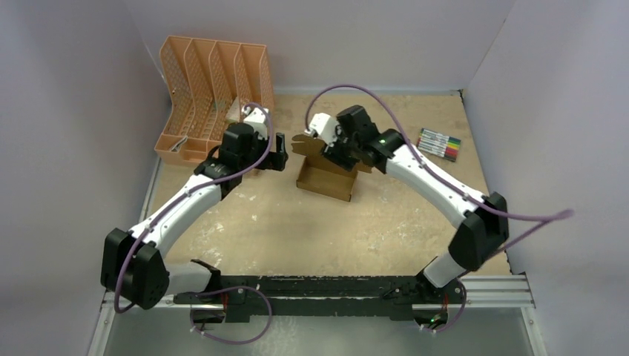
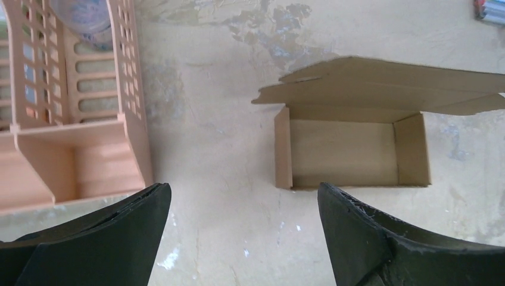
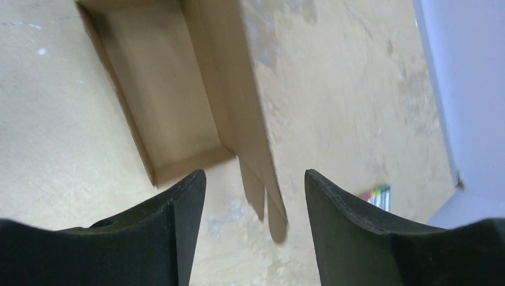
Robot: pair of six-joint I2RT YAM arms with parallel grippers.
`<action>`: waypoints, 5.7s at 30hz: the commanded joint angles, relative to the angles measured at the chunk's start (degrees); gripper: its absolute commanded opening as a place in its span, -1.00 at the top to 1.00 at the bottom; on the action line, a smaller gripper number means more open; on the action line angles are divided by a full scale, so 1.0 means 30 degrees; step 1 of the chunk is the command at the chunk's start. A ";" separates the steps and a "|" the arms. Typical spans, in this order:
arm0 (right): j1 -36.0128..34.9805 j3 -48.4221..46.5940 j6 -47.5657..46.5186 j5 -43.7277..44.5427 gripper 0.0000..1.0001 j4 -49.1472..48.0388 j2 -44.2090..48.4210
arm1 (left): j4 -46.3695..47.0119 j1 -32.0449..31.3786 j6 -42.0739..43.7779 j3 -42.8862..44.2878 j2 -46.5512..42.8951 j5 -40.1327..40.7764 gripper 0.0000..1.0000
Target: Fold the paper box
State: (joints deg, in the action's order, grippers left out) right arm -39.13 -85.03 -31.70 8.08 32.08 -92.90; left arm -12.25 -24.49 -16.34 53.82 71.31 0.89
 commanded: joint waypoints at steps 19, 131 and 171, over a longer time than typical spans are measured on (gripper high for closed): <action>0.4899 0.6268 0.1836 -0.5127 -0.12 -0.4022 0.3695 | -0.7170 0.1806 1.1989 1.2609 0.9628 -0.7682 -0.87; 0.0569 0.4589 2.1150 0.7133 1.00 -0.4023 0.0214 | 0.1346 -0.2559 -0.8239 0.2891 0.6055 0.1025 0.91; -0.0855 1.0318 2.1878 0.3706 -0.51 -0.7211 0.9020 | 0.3337 -0.4789 -0.5451 -0.3926 0.3122 0.4623 0.78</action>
State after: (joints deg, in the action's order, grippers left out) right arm -41.58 -52.36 34.28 22.37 9.58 -68.10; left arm -1.58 -38.11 -33.80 42.85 82.74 12.71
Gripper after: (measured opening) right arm 0.738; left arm 0.105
